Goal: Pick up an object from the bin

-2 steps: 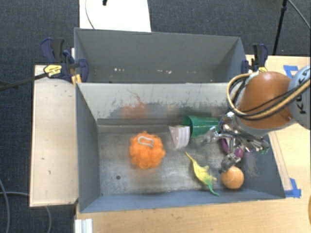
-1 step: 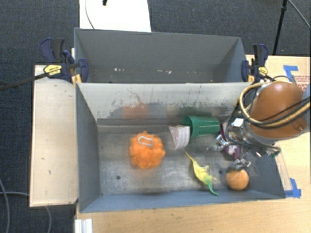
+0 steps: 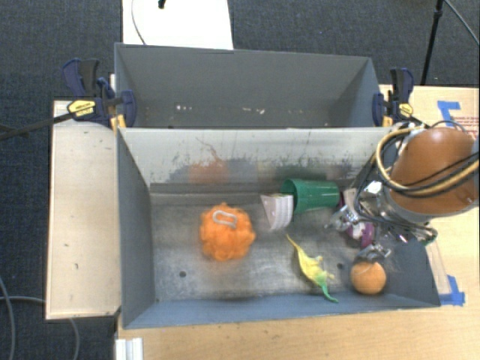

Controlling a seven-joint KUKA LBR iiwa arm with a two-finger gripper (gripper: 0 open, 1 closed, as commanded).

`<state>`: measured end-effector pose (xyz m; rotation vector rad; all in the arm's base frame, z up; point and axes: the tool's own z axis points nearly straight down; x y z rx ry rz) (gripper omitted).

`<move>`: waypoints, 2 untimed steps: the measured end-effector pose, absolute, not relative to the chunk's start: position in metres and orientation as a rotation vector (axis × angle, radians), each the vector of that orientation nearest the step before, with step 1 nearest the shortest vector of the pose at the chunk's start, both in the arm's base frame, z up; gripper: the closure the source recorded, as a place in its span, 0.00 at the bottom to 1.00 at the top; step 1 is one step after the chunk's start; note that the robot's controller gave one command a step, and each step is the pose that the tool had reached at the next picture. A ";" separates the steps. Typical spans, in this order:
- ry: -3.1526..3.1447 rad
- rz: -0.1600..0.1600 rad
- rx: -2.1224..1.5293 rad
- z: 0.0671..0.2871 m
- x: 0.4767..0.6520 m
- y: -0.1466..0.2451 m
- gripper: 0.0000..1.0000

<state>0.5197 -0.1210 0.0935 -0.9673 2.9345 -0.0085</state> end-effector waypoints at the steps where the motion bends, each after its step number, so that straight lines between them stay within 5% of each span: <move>1: 2.843 -0.028 -1.193 0.088 0.516 -0.132 0.00; 2: 2.712 -0.001 -1.526 0.097 0.489 -0.138 0.00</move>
Offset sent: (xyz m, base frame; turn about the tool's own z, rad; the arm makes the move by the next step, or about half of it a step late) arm -0.0382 -0.0272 -0.0010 -0.3832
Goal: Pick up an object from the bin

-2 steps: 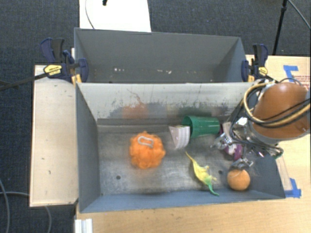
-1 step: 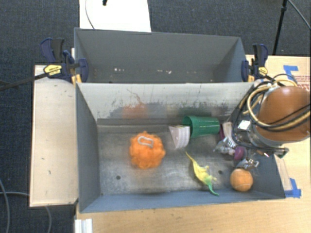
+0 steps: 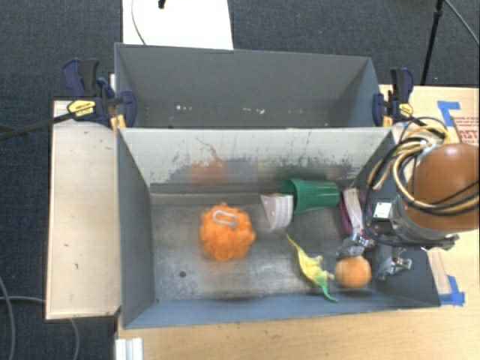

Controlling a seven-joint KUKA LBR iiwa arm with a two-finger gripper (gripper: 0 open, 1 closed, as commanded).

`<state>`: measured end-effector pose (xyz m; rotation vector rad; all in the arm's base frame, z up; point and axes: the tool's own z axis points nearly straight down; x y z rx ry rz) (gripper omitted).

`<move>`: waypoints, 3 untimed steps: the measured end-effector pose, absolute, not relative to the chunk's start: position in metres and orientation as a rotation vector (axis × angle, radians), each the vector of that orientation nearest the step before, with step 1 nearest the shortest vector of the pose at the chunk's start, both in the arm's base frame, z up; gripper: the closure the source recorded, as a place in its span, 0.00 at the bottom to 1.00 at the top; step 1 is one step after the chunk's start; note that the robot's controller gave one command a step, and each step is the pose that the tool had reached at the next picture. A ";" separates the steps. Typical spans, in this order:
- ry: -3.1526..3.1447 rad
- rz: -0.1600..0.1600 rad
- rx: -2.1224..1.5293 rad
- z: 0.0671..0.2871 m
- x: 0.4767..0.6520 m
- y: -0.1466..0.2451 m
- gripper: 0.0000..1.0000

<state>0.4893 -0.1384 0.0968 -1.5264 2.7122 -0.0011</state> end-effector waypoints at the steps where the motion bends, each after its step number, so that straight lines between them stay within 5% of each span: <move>1: 2.835 0.002 -1.338 0.108 0.490 -0.147 1.00; 2: 2.836 0.002 -1.337 0.108 0.490 -0.147 1.00; 3: 2.837 0.006 -1.354 0.169 0.499 -0.121 1.00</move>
Offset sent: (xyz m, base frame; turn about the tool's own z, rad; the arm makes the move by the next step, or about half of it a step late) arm 0.0000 0.0000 0.0000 0.0000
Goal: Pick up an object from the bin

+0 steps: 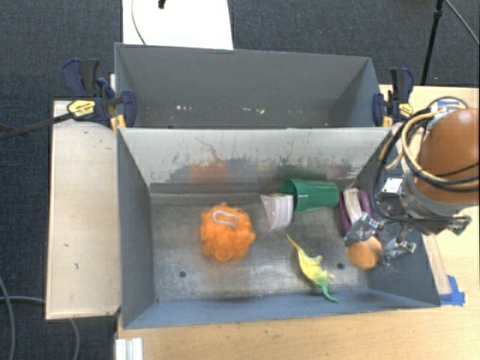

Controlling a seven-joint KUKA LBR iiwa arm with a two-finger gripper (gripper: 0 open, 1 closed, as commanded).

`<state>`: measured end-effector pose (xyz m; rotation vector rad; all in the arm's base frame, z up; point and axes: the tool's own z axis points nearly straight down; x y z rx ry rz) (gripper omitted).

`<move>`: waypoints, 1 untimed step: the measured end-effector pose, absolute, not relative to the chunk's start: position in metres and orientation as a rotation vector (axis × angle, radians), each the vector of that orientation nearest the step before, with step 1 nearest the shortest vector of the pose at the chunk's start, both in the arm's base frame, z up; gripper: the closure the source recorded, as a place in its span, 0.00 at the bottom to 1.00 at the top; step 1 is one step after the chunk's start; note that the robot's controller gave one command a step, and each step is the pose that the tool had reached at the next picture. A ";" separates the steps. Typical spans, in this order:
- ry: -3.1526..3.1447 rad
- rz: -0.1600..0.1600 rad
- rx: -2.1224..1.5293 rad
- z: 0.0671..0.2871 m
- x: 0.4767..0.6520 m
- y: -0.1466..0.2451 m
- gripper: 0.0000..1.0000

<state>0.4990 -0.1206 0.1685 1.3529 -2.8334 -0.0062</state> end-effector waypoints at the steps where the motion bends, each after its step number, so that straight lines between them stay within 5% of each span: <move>1: -2.826 -0.005 1.374 0.233 0.487 -0.129 1.00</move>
Offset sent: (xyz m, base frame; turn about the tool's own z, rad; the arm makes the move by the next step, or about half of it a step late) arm 0.0277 -0.0077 -0.0985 0.0135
